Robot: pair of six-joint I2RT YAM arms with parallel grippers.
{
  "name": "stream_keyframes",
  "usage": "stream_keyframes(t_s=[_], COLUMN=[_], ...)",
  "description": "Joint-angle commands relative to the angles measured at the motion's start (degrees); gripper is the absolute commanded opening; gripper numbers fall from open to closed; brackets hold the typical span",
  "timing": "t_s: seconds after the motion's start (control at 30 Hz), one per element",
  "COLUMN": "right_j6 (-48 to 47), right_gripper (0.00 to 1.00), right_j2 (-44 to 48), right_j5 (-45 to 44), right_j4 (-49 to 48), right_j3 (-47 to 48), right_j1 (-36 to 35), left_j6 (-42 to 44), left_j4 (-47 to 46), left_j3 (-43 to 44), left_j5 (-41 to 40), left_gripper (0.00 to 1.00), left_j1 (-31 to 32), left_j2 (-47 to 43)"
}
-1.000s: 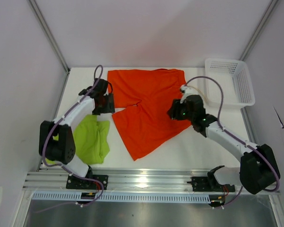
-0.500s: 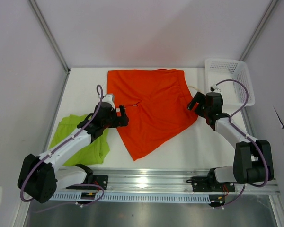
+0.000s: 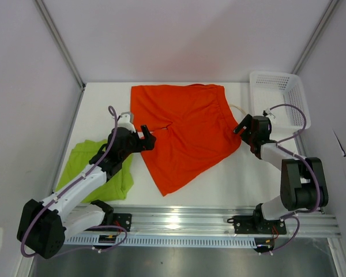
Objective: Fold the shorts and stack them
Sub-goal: Flatten the shorts out
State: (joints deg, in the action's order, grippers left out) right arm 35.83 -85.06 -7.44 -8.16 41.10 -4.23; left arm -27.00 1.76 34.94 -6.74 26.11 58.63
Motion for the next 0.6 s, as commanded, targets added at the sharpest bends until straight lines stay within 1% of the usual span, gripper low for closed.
stream_keyframes(t_s=[0.0, 0.07, 0.1, 0.13, 0.17, 0.2, 0.3, 0.37, 0.47, 0.5, 0.53, 0.57], right_j6=[1.95, 2.05, 2.05, 2.13, 1.87, 1.61, 1.61, 1.61, 1.78, 1.87, 1.96, 2.13], right_gripper=[0.85, 0.81, 0.78, 0.78, 0.72, 0.7, 0.65, 0.64, 0.57, 0.53, 0.53, 0.48], right_j2=[-2.47, -3.45, -4.75, -5.55, -6.43, -7.39, -10.74, -11.53, -12.85, -13.03, -12.94, -12.68], right_j5=[-2.58, -1.53, -0.74, -0.21, 0.32, 0.76, 2.25, 2.26, 2.17, 2.08, 2.17, 2.17], right_j4=[-6.42, -9.58, -10.63, -12.3, -12.66, -12.67, -13.89, -13.63, -12.15, -11.27, -10.56, -10.56], right_j3=[-0.23, -0.58, -0.85, -0.76, -0.41, 0.81, 2.13, 2.93, 4.51, 4.95, 5.13, 4.87], right_j1=[0.54, 0.71, 0.71, 0.8, 0.8, 0.8, 0.98, 1.15, 1.24, 1.15, 1.24, 1.24], left_j6=[1.25, 2.04, 2.48, 2.74, 3.01, 2.92, 2.48, 2.92, 3.45, 3.62, 3.71, 3.8], left_j4=[-2.2, 0.34, 1.05, 1.66, 2.02, 2.19, 2.99, 3.16, 3.6, 3.86, 4.04, 4.39], left_j3=[0.57, 1.18, 1.71, 1.71, 1.71, 1.71, 1.19, 0.31, -0.57, -0.75, -0.84, -0.75], left_j5=[3.22, 2.18, 0.95, -1.23, -1.34, -1.43, -1.61, -1.35, -1.6, -1.78, -2.22, -3.96], left_gripper=[0.99, 0.99, 0.99, 0.99, 0.99, 0.99, 0.99, 0.99, 0.99, 0.99, 0.99, 0.99], left_j1=[0.51, 2.18, 4.63, 5.87, 6.84, 8.5, 10.8, 12.46, 14.84, 17.11, 18.53, 21.5], left_j2=[0.25, 0.87, 1.04, 1.31, 1.57, 1.66, 1.75, 1.84, 2.19, 2.45, 2.63, 2.8])
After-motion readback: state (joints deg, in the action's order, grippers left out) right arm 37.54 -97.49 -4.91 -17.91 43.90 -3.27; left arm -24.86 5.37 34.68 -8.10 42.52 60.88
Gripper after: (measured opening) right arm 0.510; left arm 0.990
